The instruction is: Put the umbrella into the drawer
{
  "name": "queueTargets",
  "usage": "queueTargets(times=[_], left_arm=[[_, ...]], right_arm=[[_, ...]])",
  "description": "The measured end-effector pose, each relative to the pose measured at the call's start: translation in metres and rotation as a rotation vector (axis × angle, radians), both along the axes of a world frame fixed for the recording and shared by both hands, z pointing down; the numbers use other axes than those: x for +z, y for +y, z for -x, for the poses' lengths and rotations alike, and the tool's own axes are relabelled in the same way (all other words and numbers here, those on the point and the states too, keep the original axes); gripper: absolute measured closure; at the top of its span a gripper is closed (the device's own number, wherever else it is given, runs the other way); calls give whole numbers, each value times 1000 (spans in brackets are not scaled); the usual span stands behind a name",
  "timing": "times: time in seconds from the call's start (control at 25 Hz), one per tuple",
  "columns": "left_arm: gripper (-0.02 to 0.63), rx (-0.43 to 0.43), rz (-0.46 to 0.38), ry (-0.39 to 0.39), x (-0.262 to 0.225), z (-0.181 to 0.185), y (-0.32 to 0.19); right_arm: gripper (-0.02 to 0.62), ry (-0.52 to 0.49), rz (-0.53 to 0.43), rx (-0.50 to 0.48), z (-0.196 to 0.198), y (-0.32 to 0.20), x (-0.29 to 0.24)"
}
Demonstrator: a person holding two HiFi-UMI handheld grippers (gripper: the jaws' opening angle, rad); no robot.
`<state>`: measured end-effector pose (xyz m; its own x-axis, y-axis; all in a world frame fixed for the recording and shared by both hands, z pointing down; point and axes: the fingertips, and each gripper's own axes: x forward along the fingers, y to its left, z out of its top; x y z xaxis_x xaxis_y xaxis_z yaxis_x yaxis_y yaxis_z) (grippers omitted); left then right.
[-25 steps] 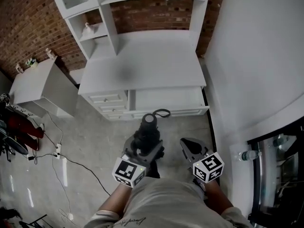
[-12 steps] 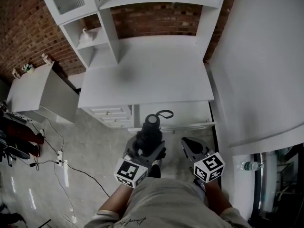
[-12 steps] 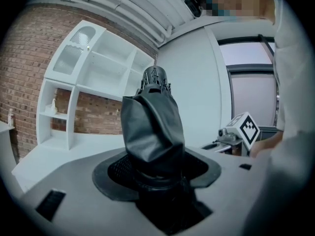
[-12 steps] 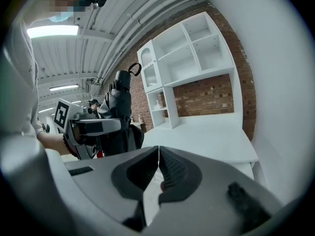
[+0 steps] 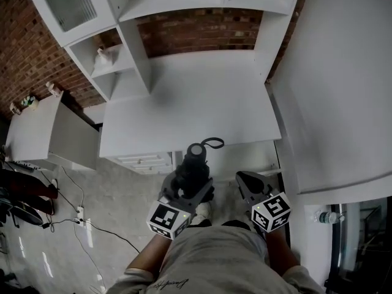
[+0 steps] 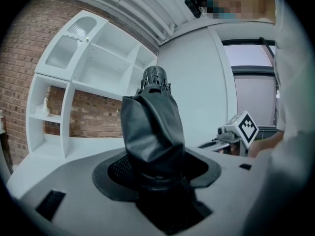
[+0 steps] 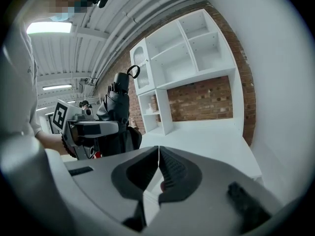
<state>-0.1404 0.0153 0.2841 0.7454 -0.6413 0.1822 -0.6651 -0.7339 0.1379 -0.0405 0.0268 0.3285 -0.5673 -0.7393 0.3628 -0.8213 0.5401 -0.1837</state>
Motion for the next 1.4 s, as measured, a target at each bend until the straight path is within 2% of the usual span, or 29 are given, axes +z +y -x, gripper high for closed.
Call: queueTargets(times=[0.4, 0.96, 1.16, 1.32, 1.4], left_arm=[[330, 1, 20, 5, 6, -20, -42], [330, -65, 39, -21, 11, -52, -98], [330, -63, 61, -42, 26, -60, -112], [330, -54, 112, -75, 49, -63, -115], [330, -55, 106, -75, 52, -65, -118]], right_arm=[[568, 13, 27, 6, -23, -35, 9], [568, 27, 64, -56, -67, -94, 19], [568, 32, 83, -69, -75, -109, 31], [568, 35, 103, -74, -81, -115, 41], [568, 31, 116, -71, -84, -116, 47]])
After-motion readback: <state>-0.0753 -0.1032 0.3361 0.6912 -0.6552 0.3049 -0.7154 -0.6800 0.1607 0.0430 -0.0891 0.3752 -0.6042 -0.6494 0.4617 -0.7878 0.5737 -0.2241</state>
